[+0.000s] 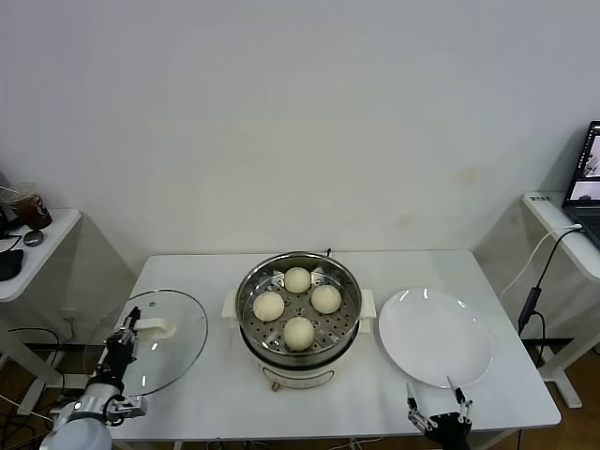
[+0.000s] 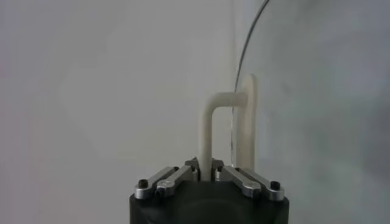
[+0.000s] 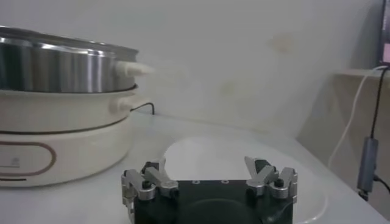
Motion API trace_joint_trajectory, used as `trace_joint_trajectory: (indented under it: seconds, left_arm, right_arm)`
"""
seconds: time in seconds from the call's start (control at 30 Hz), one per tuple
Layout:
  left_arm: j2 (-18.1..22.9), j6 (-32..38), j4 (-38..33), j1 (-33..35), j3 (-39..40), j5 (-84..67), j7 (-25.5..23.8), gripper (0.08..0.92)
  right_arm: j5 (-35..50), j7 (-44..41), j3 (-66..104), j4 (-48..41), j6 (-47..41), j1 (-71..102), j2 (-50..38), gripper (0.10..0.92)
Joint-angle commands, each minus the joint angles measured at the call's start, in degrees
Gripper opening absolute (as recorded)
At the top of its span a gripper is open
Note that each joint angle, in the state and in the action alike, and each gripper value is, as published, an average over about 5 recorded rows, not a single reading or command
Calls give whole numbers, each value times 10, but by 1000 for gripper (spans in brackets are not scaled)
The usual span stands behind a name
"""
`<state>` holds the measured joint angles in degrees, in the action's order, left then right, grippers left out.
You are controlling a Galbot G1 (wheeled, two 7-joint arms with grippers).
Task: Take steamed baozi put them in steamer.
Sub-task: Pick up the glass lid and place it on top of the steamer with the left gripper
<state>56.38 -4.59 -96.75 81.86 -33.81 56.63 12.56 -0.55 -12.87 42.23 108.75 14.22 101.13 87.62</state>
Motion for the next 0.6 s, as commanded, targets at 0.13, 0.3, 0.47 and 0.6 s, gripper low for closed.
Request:
trace_joint_trajectory:
  seconds: [0.13,0.3,0.47,0.6]
  left_arm:
    - [-80,-197,-305,61,-31,-77,-140,173]
    - [-127,-245,-327,-31,75,-81,-177,173]
    - [-128,-282,-321,-149,223,-75,-204,173]
    - [-104,-305,-302,-240,337,-51,-229,173]
  right_arm:
    - [-4,-2,-24,-6,5,-3,-8,823]
    - [-21,1,-27,-12,14,-3,-5,823]
    - [-45,8,-34,-18,19,-10,6,823]
    - [-62,13,-38,-28,20,-22,19,823]
